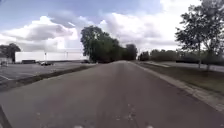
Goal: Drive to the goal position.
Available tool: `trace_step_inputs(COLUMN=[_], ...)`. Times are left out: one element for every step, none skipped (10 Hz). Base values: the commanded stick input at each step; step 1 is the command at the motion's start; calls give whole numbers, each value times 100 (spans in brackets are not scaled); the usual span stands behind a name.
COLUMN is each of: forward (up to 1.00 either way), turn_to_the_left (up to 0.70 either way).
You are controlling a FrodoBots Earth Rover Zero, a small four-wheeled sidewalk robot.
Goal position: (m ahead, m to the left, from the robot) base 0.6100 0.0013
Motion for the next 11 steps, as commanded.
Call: trace_step_inputs(forward=[70,70,70,70,70,70,70,70,70,70,70], turn_to_the_left=[0,0,0,0,0,0,0,0,0,0,0])
